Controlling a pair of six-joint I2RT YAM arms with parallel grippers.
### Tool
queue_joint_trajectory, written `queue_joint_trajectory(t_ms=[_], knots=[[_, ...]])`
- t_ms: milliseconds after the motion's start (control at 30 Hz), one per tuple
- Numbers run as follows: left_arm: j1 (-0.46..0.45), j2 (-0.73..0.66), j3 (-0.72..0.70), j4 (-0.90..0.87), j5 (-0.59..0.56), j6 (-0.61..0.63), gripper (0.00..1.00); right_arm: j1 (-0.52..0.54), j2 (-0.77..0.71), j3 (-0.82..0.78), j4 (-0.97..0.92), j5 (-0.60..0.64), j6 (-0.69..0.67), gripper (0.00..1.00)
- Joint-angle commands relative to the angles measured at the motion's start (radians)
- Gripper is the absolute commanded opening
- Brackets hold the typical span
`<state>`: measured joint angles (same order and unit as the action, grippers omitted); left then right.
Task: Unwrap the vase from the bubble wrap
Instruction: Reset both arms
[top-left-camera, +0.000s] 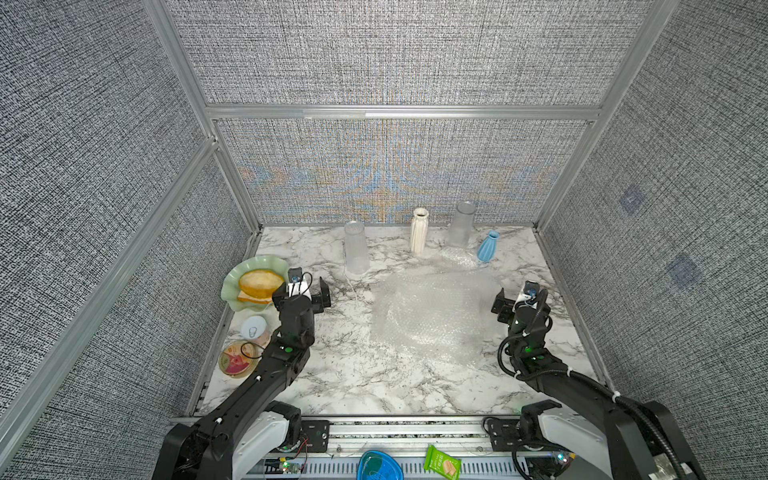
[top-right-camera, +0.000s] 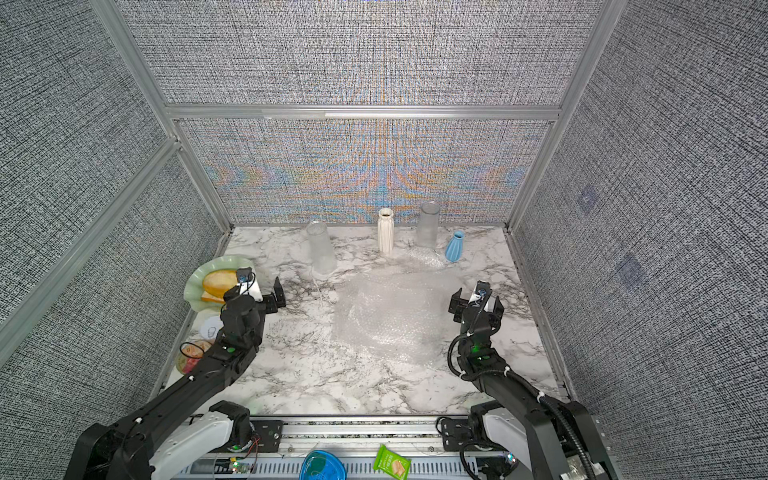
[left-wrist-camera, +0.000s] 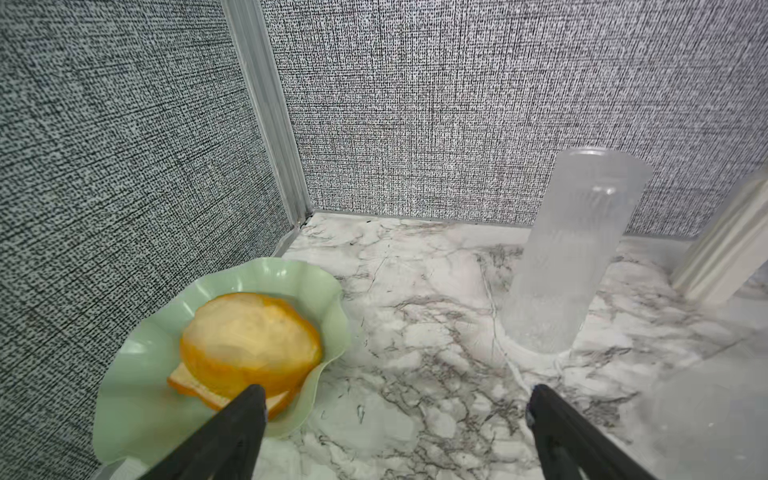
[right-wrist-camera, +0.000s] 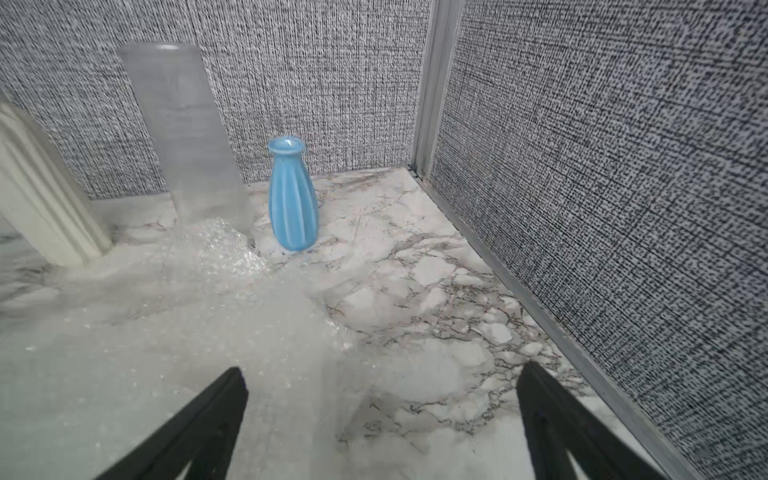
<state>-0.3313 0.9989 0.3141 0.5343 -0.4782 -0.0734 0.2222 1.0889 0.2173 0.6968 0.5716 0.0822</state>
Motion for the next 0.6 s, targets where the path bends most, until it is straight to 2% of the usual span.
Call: queue_joint_trajectory(t_ms=[0,33,67,167,300,333,400,467,533,567], knots=[[0.026,0.081,-0.076,0.322,-0.055,0.061,0.99,-0.013,0.067,-0.025,0.093,0.003,0.008,0.96],[0.048,0.117,-0.053,0.319,-0.070,0.042,1.00,-0.016,0.099,-0.030,0.149,0.002,-0.011,0.96],[0.068,0.129,-0.022,0.243,-0.045,0.022,1.00,-0.016,0.112,-0.033,0.177,-0.021,-0.026,0.96],[0.134,0.157,-0.047,0.322,0.054,0.063,1.00,-0.034,0.174,-0.005,0.212,-0.034,-0.053,0.96],[0.224,0.279,-0.084,0.408,0.057,0.023,1.00,-0.054,0.208,0.012,0.235,-0.060,-0.073,0.96],[0.231,0.326,-0.084,0.450,0.082,0.043,1.00,-0.062,0.208,0.012,0.233,-0.073,-0.070,0.96],[0.244,0.371,-0.035,0.427,0.119,0.052,1.00,-0.086,0.222,0.012,0.255,-0.098,-0.078,0.96],[0.256,0.418,-0.049,0.521,0.165,0.060,1.00,-0.121,0.266,0.016,0.318,-0.125,-0.075,0.96],[0.266,0.472,-0.069,0.627,0.194,0.071,0.99,-0.157,0.348,0.020,0.389,-0.190,-0.055,0.96],[0.261,0.479,-0.059,0.617,0.193,0.076,1.00,-0.160,0.393,0.016,0.438,-0.203,-0.056,0.96]])
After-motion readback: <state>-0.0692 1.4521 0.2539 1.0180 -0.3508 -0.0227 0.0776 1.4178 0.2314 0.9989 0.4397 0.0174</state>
